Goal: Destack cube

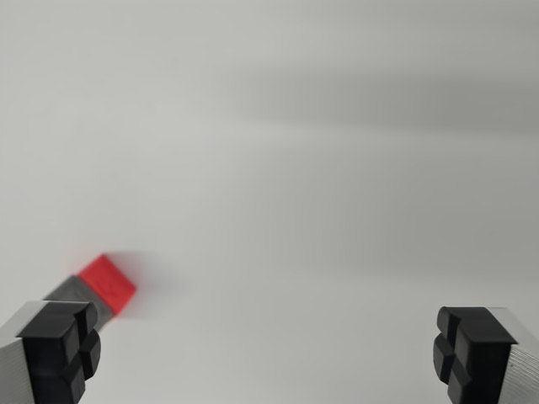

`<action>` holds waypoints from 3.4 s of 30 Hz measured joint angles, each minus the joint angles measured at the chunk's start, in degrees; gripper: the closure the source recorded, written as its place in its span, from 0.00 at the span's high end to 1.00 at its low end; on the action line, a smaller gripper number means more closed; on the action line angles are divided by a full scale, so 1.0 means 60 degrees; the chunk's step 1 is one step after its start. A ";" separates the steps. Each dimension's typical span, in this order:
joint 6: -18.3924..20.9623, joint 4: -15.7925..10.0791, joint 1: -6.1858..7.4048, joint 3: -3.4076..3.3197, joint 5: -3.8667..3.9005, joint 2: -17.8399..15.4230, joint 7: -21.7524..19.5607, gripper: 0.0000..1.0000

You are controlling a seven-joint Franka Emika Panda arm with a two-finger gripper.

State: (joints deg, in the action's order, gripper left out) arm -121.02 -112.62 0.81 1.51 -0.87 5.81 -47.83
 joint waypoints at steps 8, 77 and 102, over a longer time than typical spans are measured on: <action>0.0000 0.0000 0.0000 0.0000 0.0000 0.0000 0.0000 1.00; -0.1839 -0.3091 0.1221 0.1013 0.0029 -0.0930 0.2205 1.00; -0.2997 -0.4238 0.2134 0.1753 0.0172 -0.0785 0.3220 1.00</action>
State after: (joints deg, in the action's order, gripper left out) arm -139.00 -138.05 13.62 12.03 0.17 1.11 -28.51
